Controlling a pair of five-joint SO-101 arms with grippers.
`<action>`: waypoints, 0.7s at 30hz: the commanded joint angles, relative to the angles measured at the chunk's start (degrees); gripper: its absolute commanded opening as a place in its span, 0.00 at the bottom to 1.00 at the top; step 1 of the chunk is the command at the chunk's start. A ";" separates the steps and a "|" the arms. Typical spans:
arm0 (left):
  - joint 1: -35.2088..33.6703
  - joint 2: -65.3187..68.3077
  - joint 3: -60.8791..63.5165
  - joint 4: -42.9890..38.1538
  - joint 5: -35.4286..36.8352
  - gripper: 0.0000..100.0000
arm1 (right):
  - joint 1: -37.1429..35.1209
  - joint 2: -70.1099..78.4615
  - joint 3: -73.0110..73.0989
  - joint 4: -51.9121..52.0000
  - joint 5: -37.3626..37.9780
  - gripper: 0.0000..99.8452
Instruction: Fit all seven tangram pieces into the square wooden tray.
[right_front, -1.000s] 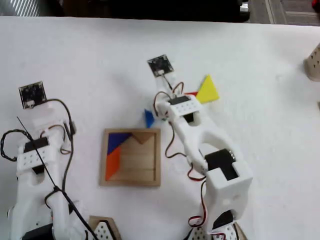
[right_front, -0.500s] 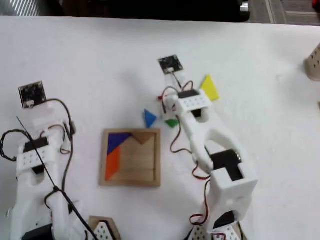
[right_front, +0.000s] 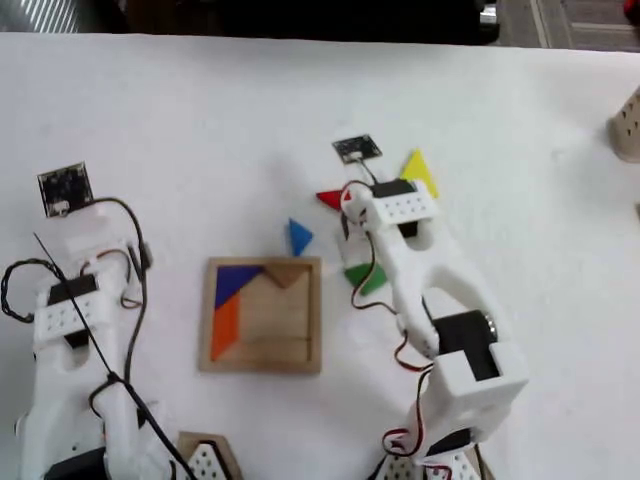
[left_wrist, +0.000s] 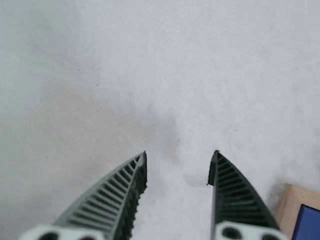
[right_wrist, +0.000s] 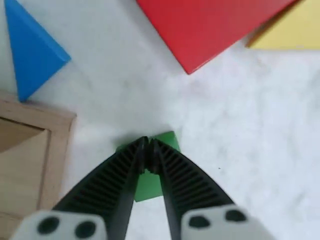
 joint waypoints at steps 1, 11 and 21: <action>-0.57 0.04 -1.93 -1.67 -0.26 0.21 | 1.54 -4.00 0.35 1.36 -0.53 0.02; -0.40 0.04 -1.93 -1.76 -0.26 0.21 | -0.40 -22.46 15.03 -0.13 2.20 0.10; -0.57 0.04 -1.93 -1.76 -0.26 0.21 | -4.88 -19.03 17.85 -5.67 2.64 0.28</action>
